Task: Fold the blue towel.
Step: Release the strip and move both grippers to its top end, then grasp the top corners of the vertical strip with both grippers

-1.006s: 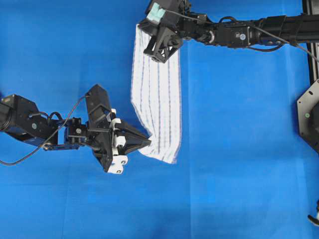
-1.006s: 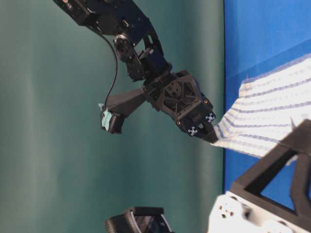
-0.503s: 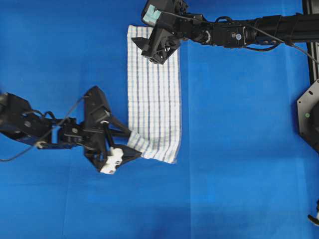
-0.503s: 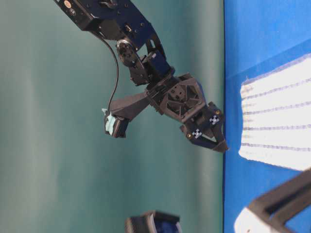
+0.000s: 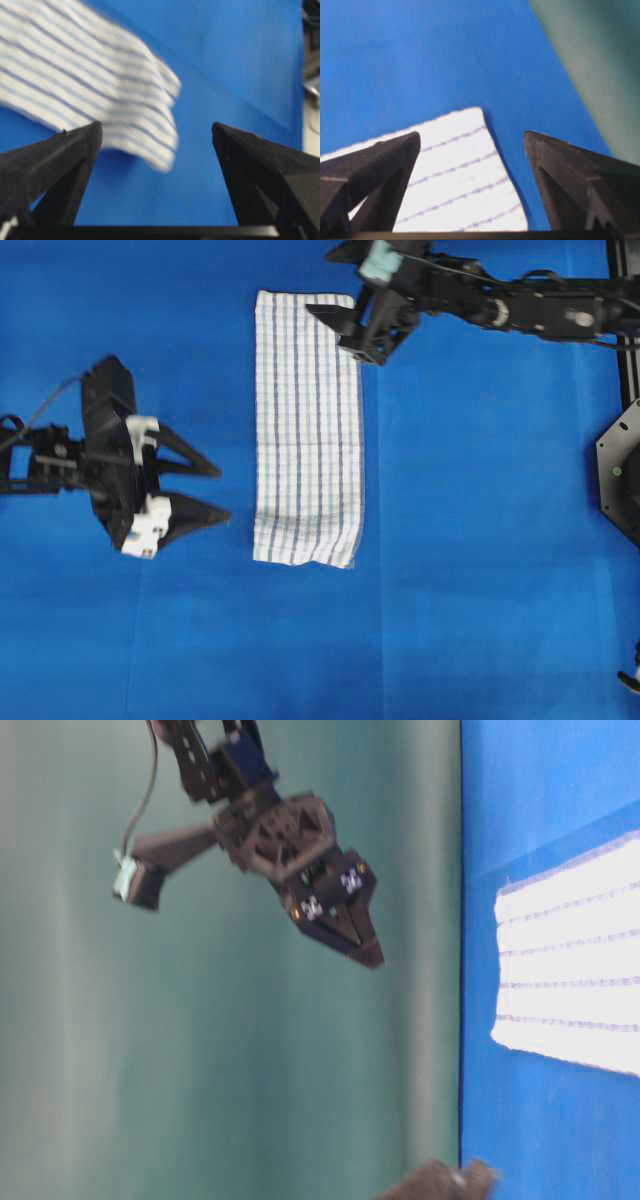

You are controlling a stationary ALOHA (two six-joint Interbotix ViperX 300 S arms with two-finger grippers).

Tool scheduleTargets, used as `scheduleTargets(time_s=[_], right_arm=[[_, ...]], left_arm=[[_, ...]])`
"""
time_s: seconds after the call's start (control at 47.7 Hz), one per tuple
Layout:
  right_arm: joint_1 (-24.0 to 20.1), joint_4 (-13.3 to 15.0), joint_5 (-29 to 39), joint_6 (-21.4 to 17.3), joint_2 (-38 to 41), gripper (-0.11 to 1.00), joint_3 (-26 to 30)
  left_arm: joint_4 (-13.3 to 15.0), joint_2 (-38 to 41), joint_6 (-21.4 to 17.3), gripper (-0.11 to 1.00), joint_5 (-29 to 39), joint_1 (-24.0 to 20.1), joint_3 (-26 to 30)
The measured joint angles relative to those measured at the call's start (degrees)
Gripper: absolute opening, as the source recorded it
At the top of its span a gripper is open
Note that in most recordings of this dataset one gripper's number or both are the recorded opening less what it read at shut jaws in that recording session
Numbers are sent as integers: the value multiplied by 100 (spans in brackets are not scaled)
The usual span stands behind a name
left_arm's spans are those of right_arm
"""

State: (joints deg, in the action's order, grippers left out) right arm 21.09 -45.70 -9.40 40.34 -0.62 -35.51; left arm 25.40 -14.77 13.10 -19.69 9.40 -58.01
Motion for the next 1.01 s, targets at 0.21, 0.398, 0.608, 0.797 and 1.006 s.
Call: scheduleTargets(time_s=[0.21,0.398,0.608,0.797,1.006], right_arm=[[0,0,-211,-35,-387,88,-519],[-9,0,-255,-35,-466,88,-633],[0,0,-457,-18,-343,88,-633],[88,0,-615,-9,35,88,-633],[193,0,-809,-9,571,88,-615]], left_arm=[[-9,-35,-1556,88,0,-1046,26],[0,185,-2681,88,-9,-1925,264],[-9,800,-3243,88,0,-2602,756],[-44,1485,-3480,88,0,-2997,1327],[-44,2145,-3516,88,-9,-3296,1731]])
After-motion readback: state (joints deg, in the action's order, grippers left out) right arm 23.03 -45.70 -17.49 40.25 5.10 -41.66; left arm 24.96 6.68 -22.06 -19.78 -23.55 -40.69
